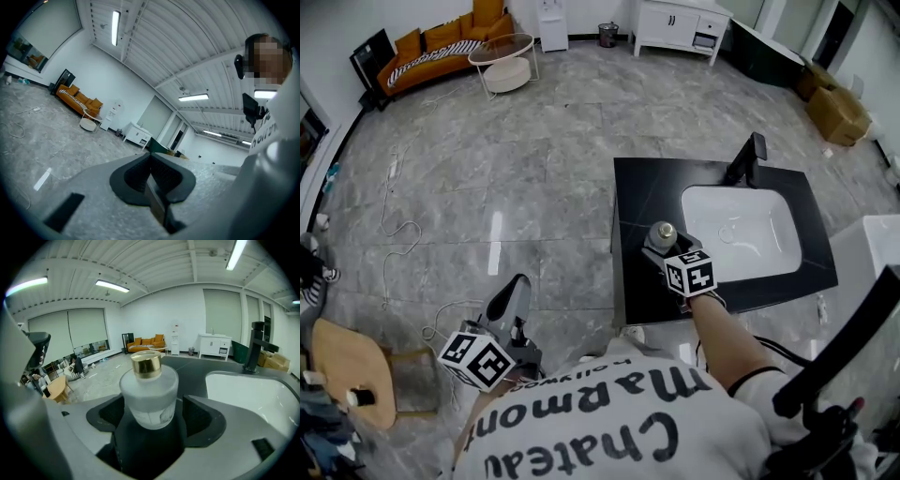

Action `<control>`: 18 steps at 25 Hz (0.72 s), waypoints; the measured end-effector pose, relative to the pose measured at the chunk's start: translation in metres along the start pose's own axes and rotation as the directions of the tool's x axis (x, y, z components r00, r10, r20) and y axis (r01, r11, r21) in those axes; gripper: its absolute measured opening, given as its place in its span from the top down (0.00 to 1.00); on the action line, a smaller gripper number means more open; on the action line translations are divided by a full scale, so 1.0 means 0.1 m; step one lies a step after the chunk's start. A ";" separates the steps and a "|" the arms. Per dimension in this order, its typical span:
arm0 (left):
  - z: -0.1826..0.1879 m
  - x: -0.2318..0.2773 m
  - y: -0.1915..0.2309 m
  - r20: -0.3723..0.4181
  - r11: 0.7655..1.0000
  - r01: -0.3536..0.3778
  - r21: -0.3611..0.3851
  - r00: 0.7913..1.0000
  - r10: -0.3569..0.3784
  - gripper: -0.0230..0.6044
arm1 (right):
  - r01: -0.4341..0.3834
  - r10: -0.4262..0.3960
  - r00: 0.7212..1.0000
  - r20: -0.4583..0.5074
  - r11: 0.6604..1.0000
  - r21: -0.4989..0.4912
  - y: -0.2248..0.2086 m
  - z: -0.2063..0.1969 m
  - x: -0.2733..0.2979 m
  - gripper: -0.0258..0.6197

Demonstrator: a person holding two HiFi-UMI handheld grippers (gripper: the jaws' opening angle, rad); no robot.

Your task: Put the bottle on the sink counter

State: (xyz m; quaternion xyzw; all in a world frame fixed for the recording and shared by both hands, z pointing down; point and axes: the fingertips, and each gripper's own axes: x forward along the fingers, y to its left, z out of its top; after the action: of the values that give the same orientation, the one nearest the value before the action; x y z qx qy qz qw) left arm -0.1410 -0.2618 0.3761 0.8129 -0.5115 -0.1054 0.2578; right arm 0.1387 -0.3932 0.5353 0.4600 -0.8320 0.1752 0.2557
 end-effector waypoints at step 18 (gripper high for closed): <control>-0.23 -0.15 -0.25 -0.118 0.969 0.247 0.016 0.963 -0.244 0.94 | 0.149 -0.186 0.982 0.041 0.883 0.446 0.43 -0.68 -1.09 0.87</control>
State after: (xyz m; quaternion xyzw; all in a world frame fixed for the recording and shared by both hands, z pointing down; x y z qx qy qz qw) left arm -0.1180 -0.2325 0.3806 0.8786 -0.3926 -0.0815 0.2593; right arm 0.1683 -0.2618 0.5235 0.5830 -0.7377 0.3169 0.1244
